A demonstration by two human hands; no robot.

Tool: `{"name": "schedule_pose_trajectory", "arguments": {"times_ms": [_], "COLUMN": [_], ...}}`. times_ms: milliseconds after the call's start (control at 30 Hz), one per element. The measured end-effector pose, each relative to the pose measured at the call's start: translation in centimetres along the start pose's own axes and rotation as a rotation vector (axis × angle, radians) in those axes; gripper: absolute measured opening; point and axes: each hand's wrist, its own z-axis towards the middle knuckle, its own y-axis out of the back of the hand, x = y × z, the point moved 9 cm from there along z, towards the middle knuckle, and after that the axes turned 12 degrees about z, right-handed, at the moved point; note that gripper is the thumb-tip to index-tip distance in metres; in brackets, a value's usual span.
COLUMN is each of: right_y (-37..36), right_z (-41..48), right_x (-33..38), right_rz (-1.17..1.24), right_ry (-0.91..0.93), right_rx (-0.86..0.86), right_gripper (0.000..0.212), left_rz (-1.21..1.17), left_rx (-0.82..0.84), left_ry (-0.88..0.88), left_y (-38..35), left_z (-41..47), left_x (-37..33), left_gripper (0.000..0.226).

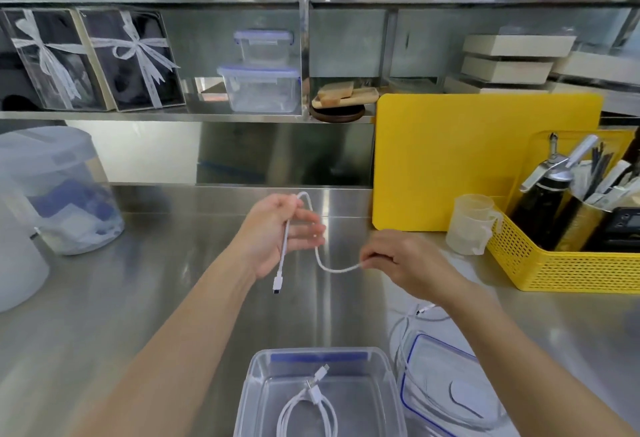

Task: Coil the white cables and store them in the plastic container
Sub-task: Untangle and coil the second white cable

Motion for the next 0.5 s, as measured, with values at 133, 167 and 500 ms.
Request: {"name": "schedule_pose_trajectory", "arguments": {"times_ms": [133, 167, 500], "right_y": [1.4, 1.7, 5.5], "right_z": [1.1, 1.3, 1.2], "right_x": [3.7, 4.1, 1.2], "right_rz": [0.007, 0.025, 0.284], "right_ry": [0.105, 0.104, -0.141], "right_rx": [-0.115, -0.151, -0.45], "right_gripper": [0.029, 0.025, 0.018], "left_rz": [0.269, 0.289, -0.229], "left_rx": [0.189, 0.239, 0.419], "left_ry": [0.031, 0.036, 0.165], "left_y": [-3.1, -3.8, -5.3], "left_z": [-1.4, -1.8, -3.9], "left_x": [1.5, 1.9, 2.7], "left_gripper": [0.023, 0.026, 0.029]}}
